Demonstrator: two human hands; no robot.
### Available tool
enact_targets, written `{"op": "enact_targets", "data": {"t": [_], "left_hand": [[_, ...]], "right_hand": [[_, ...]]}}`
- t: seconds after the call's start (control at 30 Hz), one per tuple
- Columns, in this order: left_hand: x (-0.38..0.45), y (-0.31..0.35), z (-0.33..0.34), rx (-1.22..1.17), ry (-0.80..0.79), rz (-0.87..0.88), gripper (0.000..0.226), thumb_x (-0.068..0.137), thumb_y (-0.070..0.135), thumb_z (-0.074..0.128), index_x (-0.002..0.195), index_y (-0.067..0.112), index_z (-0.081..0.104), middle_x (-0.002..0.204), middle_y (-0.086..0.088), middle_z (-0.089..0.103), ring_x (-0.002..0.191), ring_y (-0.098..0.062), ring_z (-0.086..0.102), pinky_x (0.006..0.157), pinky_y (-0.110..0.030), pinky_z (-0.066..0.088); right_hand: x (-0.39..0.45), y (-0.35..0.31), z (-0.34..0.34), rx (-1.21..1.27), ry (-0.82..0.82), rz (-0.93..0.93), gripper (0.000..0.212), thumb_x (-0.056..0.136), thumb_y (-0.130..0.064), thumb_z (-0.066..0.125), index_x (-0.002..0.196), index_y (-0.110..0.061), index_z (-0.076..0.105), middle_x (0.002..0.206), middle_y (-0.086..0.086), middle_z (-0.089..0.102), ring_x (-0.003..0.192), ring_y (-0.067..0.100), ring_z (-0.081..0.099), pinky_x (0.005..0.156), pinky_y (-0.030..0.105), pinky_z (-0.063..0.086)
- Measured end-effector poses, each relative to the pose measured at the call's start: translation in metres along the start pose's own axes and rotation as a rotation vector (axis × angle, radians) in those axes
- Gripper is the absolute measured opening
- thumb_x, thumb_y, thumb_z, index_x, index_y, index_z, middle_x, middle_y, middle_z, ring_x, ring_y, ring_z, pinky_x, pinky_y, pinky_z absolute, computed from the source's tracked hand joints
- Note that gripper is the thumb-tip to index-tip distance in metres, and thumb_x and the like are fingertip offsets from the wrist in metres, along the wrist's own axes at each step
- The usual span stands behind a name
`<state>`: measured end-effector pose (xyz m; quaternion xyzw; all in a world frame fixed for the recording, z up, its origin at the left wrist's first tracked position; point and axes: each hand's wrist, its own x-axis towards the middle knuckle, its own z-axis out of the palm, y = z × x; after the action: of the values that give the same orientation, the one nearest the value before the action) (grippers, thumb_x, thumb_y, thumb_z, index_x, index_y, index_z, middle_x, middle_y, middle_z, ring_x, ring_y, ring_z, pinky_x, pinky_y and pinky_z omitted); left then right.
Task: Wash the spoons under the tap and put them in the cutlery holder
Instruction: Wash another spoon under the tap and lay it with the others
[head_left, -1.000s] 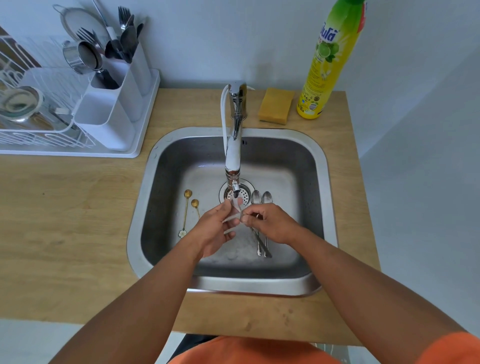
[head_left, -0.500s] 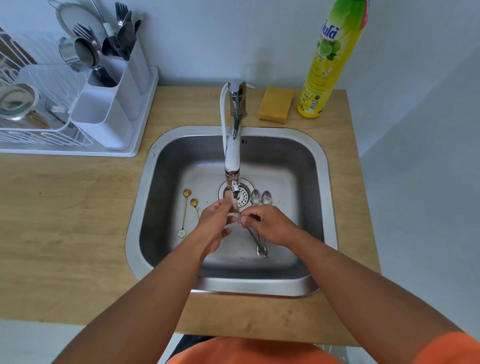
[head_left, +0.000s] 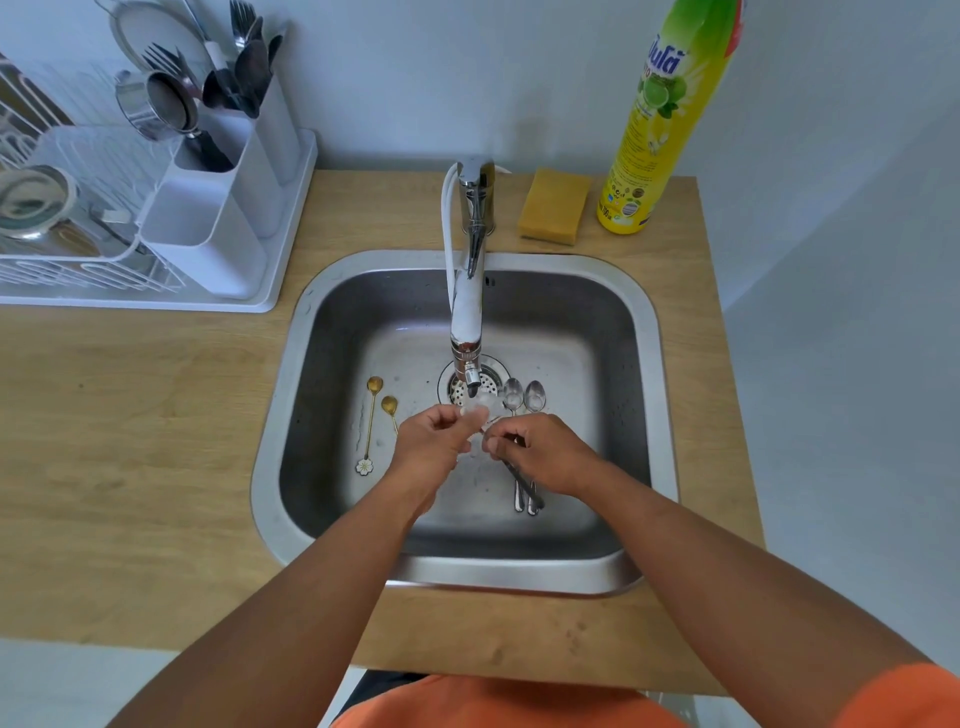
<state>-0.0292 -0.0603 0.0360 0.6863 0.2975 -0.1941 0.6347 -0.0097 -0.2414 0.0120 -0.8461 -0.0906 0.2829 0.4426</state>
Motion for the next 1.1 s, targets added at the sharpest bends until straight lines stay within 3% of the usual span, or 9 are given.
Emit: {"op": "enact_targets", "data": {"t": [0.1, 0.2, 0.3, 0.47, 0.63, 0.73, 0.83, 0.97, 1.1], "left_hand": [[0.001, 0.003, 0.007, 0.002, 0.091, -0.023, 0.032, 0.090, 0.052, 0.075, 0.087, 0.020, 0.078, 0.075, 0.011, 0.077, 0.070, -0.007, 0.066, 0.064, -0.026, 0.049], [0.004, 0.006, 0.007, -0.037, 0.106, -0.072, 0.030, 0.100, 0.041, 0.062, 0.087, 0.019, 0.079, 0.076, 0.007, 0.077, 0.070, -0.008, 0.065, 0.063, -0.028, 0.050], [0.004, 0.006, 0.002, -0.135, -0.050, -0.121, 0.033, 0.106, 0.040, 0.053, 0.098, 0.021, 0.079, 0.082, 0.008, 0.075, 0.073, -0.009, 0.061, 0.064, -0.028, 0.046], [0.002, -0.002, -0.006, -0.271, -0.284, -0.130, 0.034, 0.105, 0.044, 0.053, 0.124, 0.026, 0.075, 0.089, 0.012, 0.069, 0.066, -0.007, 0.045, 0.061, -0.025, 0.033], [-0.001, -0.006, 0.000, -0.366, -0.247, -0.136, 0.036, 0.088, 0.054, 0.064, 0.106, 0.024, 0.072, 0.079, 0.011, 0.061, 0.063, -0.006, 0.044, 0.059, -0.025, 0.030], [0.000, -0.008, 0.003, -0.389, -0.201, -0.122, 0.038, 0.082, 0.057, 0.068, 0.100, 0.025, 0.074, 0.074, 0.006, 0.055, 0.062, -0.007, 0.045, 0.056, -0.024, 0.031], [0.001, -0.009, 0.003, -0.409, -0.203, -0.106, 0.039, 0.084, 0.060, 0.064, 0.097, 0.024, 0.070, 0.084, 0.003, 0.061, 0.066, -0.010, 0.047, 0.057, -0.025, 0.032], [0.000, -0.007, 0.001, -0.480, -0.242, -0.112, 0.059, 0.092, 0.059, 0.052, 0.135, 0.019, 0.062, 0.092, 0.006, 0.067, 0.067, -0.010, 0.048, 0.059, -0.026, 0.036], [0.001, -0.001, 0.000, -0.500, -0.204, -0.098, 0.046, 0.088, 0.054, 0.060, 0.119, 0.021, 0.066, 0.080, 0.005, 0.061, 0.061, -0.009, 0.043, 0.056, -0.025, 0.034]], "right_hand": [[-0.001, -0.001, 0.003, -0.006, 0.005, 0.006, 0.012, 0.099, -0.026, 0.068, 0.093, -0.029, 0.078, 0.085, -0.020, 0.072, 0.083, 0.002, 0.065, 0.080, 0.027, 0.051], [-0.001, -0.001, 0.003, 0.015, 0.018, 0.000, 0.015, 0.099, -0.027, 0.067, 0.089, -0.031, 0.076, 0.083, -0.017, 0.072, 0.084, 0.007, 0.065, 0.080, 0.029, 0.051], [0.001, 0.000, -0.002, 0.102, -0.022, 0.002, 0.019, 0.101, -0.024, 0.065, 0.085, -0.029, 0.075, 0.084, -0.013, 0.074, 0.083, 0.005, 0.067, 0.084, 0.031, 0.053], [0.003, 0.000, -0.009, 0.122, -0.130, -0.031, 0.019, 0.102, -0.021, 0.064, 0.092, -0.011, 0.076, 0.091, 0.002, 0.076, 0.093, 0.023, 0.071, 0.094, 0.044, 0.054], [0.003, -0.004, -0.006, 0.157, -0.135, -0.026, 0.016, 0.103, -0.018, 0.064, 0.091, -0.015, 0.075, 0.084, -0.008, 0.073, 0.076, -0.003, 0.063, 0.079, 0.023, 0.048], [0.002, -0.006, -0.003, 0.160, -0.126, -0.019, 0.019, 0.103, -0.018, 0.063, 0.087, -0.018, 0.073, 0.074, -0.017, 0.069, 0.067, -0.008, 0.060, 0.070, 0.011, 0.042], [0.003, -0.007, -0.004, 0.180, -0.154, -0.037, 0.020, 0.104, -0.016, 0.062, 0.091, -0.006, 0.074, 0.076, -0.016, 0.070, 0.072, -0.008, 0.062, 0.070, 0.009, 0.043], [0.003, -0.011, -0.006, 0.301, -0.214, -0.052, 0.023, 0.105, -0.013, 0.060, 0.095, 0.005, 0.071, 0.088, -0.013, 0.077, 0.109, 0.002, 0.070, 0.096, 0.019, 0.050], [0.003, -0.012, -0.001, 0.292, -0.184, -0.059, 0.023, 0.104, -0.015, 0.061, 0.092, 0.001, 0.073, 0.081, -0.012, 0.074, 0.084, -0.004, 0.066, 0.083, 0.013, 0.047]]}}
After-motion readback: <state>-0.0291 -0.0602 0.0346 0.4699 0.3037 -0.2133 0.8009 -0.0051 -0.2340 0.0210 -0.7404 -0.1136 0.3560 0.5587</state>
